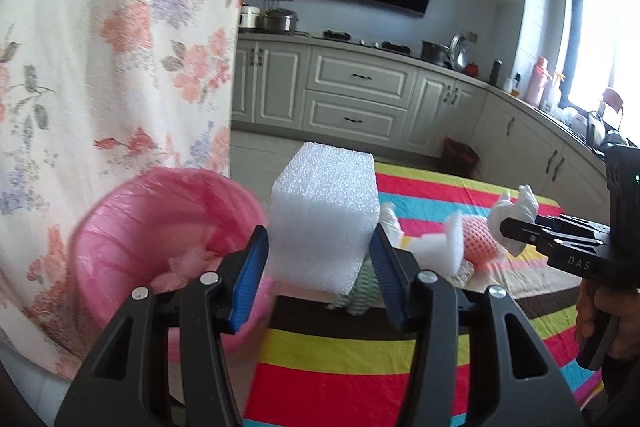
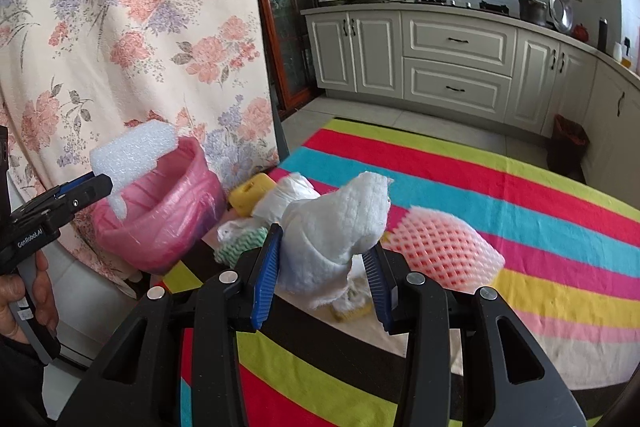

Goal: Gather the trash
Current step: 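Carry both items over the pink bin and open both tools to drop them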

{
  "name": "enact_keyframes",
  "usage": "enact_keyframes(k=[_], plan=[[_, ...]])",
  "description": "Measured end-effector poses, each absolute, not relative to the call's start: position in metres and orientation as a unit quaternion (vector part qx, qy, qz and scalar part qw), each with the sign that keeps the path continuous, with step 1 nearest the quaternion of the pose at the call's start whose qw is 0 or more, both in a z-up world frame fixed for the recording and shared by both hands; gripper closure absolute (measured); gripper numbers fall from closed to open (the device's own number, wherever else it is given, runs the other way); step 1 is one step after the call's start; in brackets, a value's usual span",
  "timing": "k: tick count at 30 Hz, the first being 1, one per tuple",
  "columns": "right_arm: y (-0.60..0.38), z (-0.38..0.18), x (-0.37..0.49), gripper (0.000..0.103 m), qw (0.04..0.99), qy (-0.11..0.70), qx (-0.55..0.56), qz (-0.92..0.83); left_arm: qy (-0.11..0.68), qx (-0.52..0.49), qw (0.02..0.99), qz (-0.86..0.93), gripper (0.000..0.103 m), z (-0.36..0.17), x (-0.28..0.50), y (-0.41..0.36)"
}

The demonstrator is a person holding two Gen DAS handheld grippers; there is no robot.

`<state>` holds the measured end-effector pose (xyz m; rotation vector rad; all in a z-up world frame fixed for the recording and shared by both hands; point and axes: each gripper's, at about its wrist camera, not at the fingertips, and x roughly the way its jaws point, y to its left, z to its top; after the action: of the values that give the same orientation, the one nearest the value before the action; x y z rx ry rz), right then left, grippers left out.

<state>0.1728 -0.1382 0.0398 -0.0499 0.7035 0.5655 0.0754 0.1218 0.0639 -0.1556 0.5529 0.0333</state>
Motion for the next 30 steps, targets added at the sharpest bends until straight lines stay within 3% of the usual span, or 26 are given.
enact_keyframes(k=[15, 30], plan=[[-0.033, 0.085, 0.182, 0.064, 0.883, 0.297, -0.062, 0.359, 0.228, -0.102, 0.958, 0.141, 0.053, 0.093, 0.046, 0.216], [0.084, 0.086, 0.189, 0.064, 0.845, 0.298, -0.107, 0.43, 0.222, -0.1, 0.952, 0.185, 0.053, 0.094, 0.051, 0.248]])
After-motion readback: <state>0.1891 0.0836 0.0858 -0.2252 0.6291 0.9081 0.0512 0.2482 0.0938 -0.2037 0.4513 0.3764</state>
